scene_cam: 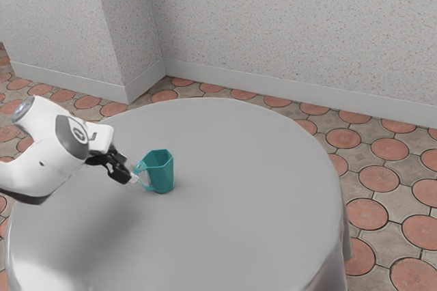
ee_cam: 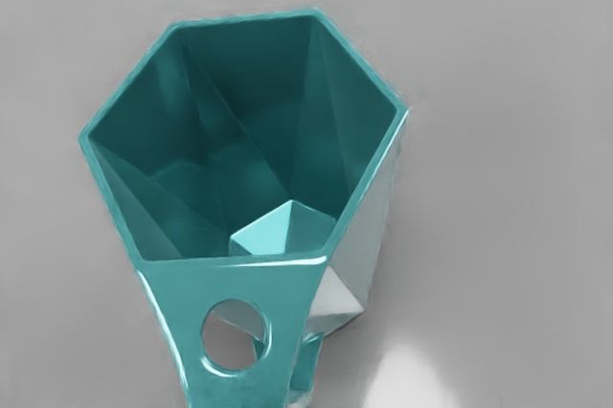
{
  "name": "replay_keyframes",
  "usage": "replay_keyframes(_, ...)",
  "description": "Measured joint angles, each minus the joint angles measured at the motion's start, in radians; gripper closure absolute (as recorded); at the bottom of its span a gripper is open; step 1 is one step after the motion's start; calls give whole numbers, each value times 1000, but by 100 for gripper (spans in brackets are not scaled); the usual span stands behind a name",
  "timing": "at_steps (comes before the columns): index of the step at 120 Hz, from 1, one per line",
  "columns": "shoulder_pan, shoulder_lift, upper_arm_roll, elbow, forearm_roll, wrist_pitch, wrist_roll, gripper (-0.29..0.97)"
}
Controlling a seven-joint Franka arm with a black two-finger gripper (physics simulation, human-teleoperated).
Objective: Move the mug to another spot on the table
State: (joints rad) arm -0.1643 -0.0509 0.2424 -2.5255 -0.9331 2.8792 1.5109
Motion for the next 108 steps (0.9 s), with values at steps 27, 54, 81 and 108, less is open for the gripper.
replay_keyframes(27,-105,-311,0,-52,145,-46,-38,4)
replay_keyframes(54,-112,-96,-1,660,741,-560,-332,1)
replay_keyframes(81,15,131,-40,1044,839,-1054,-681,0)
replay_keyframes(108,107,216,-114,1112,852,-1282,-944,0)
